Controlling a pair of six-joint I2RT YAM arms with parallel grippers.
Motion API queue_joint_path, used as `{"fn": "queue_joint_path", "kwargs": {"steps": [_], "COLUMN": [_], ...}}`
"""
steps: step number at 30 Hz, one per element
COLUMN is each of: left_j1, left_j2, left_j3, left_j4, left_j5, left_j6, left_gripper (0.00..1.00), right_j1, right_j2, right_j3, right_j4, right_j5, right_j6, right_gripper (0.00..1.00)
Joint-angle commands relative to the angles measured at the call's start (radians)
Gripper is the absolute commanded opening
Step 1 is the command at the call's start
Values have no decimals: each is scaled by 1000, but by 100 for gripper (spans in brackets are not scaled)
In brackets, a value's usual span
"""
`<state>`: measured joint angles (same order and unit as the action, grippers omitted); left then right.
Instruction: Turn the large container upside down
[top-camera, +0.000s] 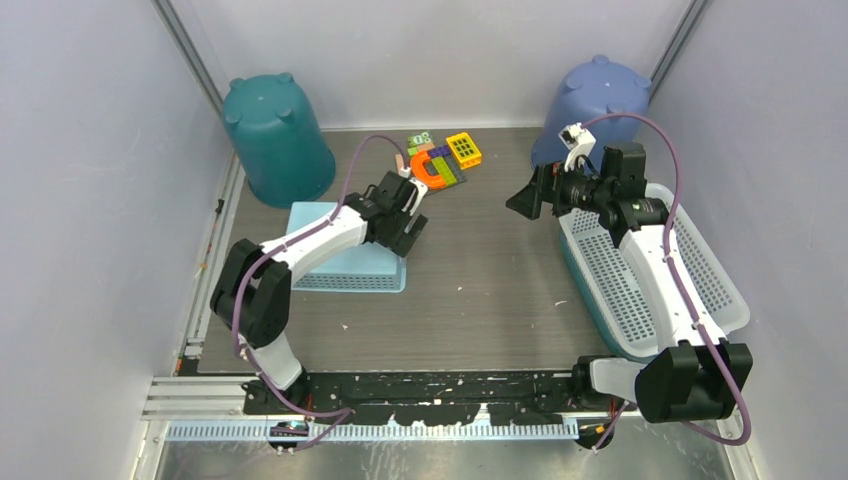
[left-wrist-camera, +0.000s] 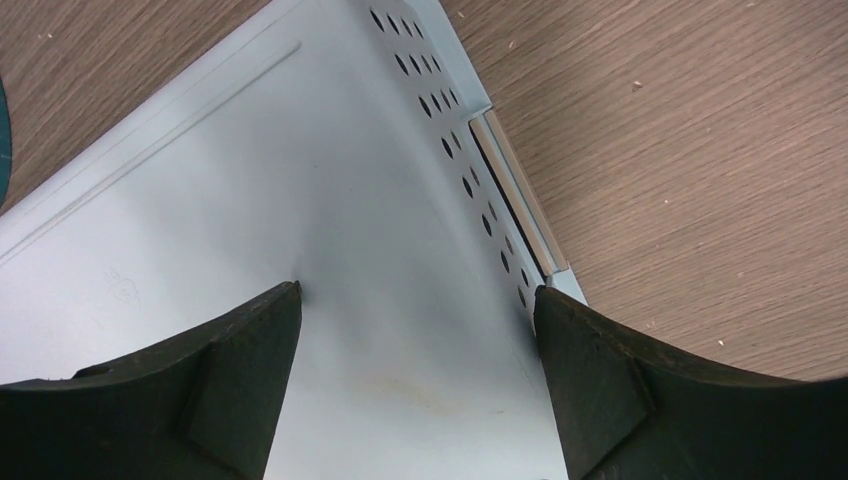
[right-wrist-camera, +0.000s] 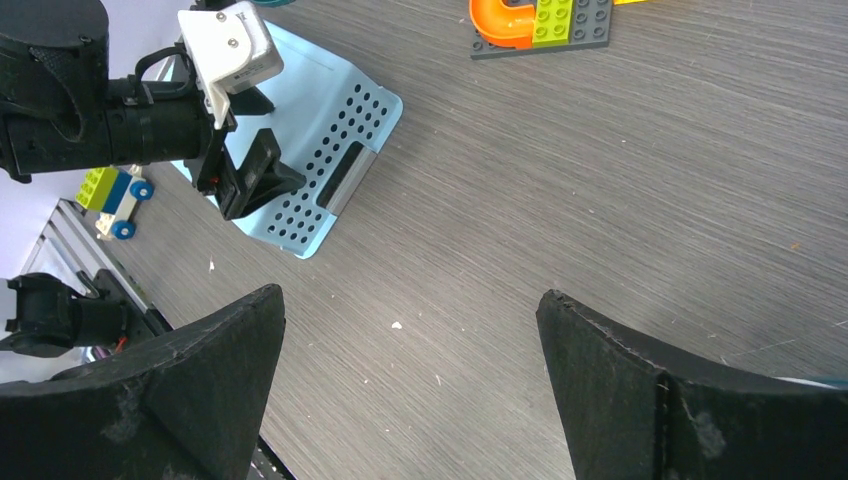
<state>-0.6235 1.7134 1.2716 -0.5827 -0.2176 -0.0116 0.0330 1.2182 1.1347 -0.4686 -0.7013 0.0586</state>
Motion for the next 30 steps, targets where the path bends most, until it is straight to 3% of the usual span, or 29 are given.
{"fn": "queue_joint_path", "kwargs": {"steps": [1, 13, 30], "left_j1": [28, 124, 251], "left_j2": [-20, -99, -130], "left_j3": [-42, -116, -175], "left_j4": [-32, -49, -37], "left_j5": [32, 52, 107], "left_j6": [-24, 7, 177], "left_gripper": [86, 85, 85], "right_j1": [-3, -2, -2], "right_j2": [9, 16, 10], "right_j3": [1, 0, 2], "right_j4": [50, 53, 52], "right_j5": [-16, -19, -23], "right_j6": [9, 14, 15], "right_gripper": [100, 100, 100]}}
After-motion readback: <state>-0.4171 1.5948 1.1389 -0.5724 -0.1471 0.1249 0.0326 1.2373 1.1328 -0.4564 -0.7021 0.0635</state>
